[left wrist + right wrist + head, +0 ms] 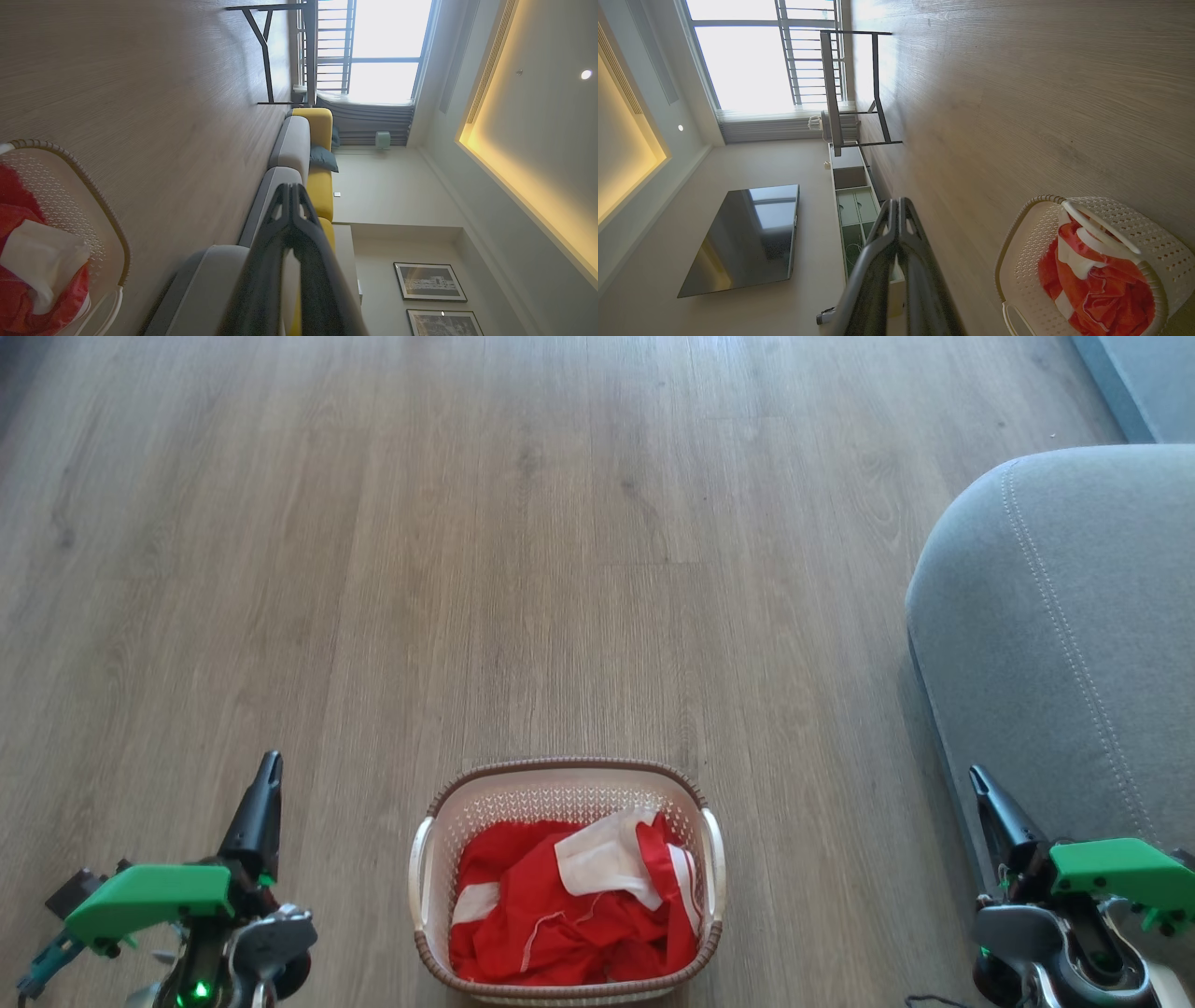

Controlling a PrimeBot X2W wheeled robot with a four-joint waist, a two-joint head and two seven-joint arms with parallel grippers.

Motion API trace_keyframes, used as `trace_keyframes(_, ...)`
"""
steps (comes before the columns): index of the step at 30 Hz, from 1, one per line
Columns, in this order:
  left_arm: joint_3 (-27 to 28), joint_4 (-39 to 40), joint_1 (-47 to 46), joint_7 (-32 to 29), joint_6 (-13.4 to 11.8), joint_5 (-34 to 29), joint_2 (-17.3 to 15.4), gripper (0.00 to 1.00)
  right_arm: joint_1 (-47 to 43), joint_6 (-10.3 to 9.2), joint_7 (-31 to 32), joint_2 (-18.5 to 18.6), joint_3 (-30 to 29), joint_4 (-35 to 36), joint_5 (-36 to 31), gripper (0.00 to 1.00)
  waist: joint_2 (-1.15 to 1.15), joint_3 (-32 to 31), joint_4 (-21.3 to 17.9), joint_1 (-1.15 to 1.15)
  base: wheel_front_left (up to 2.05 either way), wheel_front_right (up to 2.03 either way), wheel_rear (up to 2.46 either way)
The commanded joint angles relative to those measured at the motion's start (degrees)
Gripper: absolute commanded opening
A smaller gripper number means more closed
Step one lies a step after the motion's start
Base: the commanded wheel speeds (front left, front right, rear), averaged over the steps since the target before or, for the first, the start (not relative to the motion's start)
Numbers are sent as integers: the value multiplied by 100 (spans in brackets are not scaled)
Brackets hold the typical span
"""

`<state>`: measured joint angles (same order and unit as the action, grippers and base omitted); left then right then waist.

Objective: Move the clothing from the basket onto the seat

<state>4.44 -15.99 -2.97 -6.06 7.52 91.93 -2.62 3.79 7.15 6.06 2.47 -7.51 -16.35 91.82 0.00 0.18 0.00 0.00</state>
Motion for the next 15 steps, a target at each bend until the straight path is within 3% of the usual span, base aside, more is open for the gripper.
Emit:
trace_keyframes(1, 205, 196, -321, -41, -3, 26, -26, 0, 239, 34, 41, 41, 101, 233, 36, 0, 0, 0, 0, 0, 0, 0, 0)
trace_keyframes(15, 205, 196, -321, -41, -3, 26, -26, 0, 239, 34, 41, 41, 101, 233, 36, 0, 0, 0, 0, 0, 0, 0, 0)
